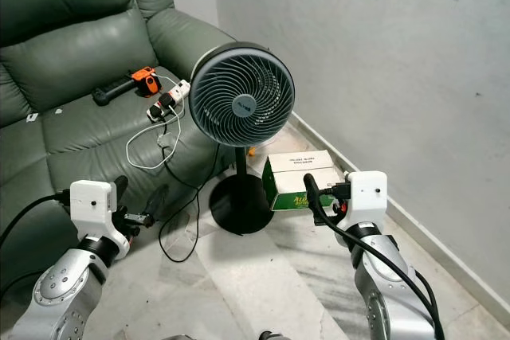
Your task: Hang keys on a hook
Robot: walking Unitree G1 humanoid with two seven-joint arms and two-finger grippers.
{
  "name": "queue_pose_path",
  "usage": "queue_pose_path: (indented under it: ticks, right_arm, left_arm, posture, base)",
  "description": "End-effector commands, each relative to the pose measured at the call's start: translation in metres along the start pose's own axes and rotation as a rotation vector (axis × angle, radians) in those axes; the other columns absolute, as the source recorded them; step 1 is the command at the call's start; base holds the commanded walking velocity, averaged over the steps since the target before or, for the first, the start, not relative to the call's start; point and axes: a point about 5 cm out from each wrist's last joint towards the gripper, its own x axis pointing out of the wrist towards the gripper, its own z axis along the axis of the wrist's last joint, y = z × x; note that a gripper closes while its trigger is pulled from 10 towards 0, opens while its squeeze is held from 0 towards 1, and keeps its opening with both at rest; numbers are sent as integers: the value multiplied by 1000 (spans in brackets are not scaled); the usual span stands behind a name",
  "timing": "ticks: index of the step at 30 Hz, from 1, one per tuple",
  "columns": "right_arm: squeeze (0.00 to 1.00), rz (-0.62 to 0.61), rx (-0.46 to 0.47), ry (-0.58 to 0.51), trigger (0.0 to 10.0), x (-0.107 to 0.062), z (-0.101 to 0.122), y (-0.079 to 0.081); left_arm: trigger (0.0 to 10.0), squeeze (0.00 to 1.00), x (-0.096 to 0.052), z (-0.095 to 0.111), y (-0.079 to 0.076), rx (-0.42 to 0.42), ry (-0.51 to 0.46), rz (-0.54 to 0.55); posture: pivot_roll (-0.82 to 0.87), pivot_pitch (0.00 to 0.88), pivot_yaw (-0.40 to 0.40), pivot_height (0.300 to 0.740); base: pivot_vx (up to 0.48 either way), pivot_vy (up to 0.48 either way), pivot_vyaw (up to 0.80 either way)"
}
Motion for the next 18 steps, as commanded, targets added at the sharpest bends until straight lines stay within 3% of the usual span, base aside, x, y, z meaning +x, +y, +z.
queue_pose_path:
  ticks: [1, 18]
  right_arm:
    - [0, -6, 0, -4, 10000, -2, 1, 0]
    - [0, -34, -6, 14, 10000, -4, -7, -2]
  left_arm:
    - [10000, 0, 0, -2, 1, -1, 13, 9]
    - [10000, 0, 2, -1, 0, 15, 10, -8]
  posture:
    - [-31, 125, 15, 740]
    - [-28, 126, 18, 740]
  base:
    - [0, 0, -800]
    - [0, 0, -800]
